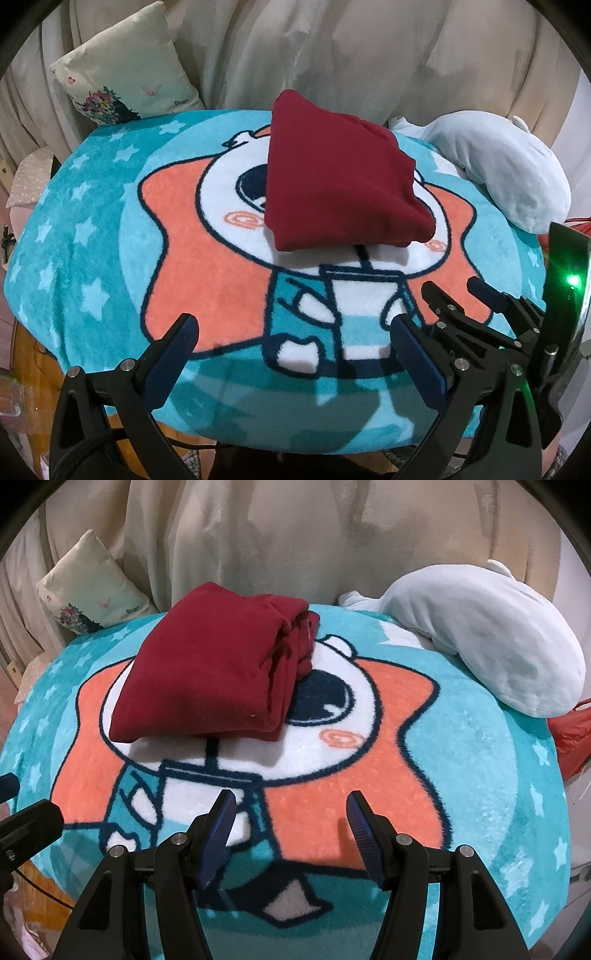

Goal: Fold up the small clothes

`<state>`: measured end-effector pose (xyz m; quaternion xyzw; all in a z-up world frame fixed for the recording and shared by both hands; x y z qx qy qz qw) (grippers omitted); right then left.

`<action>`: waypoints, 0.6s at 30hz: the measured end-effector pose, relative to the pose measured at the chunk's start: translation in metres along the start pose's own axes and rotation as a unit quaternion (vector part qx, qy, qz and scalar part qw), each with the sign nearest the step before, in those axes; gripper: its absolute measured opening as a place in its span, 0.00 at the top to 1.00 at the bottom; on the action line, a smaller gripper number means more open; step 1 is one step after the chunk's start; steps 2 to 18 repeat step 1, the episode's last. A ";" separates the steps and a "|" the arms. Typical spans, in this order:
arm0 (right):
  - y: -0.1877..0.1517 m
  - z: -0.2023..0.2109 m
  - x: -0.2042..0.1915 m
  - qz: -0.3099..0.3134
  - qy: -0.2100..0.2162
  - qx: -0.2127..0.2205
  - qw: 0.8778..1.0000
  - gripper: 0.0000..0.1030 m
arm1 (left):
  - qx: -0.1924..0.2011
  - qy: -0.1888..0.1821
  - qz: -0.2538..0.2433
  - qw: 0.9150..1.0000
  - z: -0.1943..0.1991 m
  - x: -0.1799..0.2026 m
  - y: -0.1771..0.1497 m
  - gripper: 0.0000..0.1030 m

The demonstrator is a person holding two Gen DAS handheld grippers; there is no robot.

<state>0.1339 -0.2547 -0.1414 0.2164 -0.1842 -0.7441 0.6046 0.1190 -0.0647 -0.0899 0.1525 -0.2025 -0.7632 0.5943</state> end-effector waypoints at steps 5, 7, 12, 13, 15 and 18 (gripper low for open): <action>0.000 0.000 -0.001 0.000 0.001 -0.002 1.000 0.36 | 0.002 -0.001 0.001 1.000 0.001 -0.001 0.001 0.00; 0.000 0.000 -0.001 0.000 0.001 -0.002 1.000 0.36 | 0.002 -0.001 0.001 1.000 0.001 -0.001 0.001 0.00; 0.000 0.000 -0.001 0.000 0.001 -0.002 1.000 0.36 | 0.002 -0.001 0.001 1.000 0.001 -0.001 0.001 0.00; 0.000 0.000 -0.001 0.000 0.001 -0.002 1.000 0.36 | 0.002 -0.001 0.001 1.000 0.001 -0.001 0.001 0.00; 0.000 0.000 -0.001 0.000 0.001 -0.002 1.000 0.36 | 0.002 -0.001 0.001 1.000 0.001 -0.001 0.001 0.00; 0.000 0.000 -0.001 0.000 0.001 -0.002 1.000 0.36 | 0.002 -0.001 0.001 1.000 0.001 -0.001 0.001 0.00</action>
Point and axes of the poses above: each gripper's, at about its wrist camera, not at the fingertips, and z roughly against the way its jaws point, x to its right, y to its top, the point moved 7 cm from there along -z, roughly the way its jaws point, and after that the axes turned 9 degrees about -z, right-handed, at the moved point
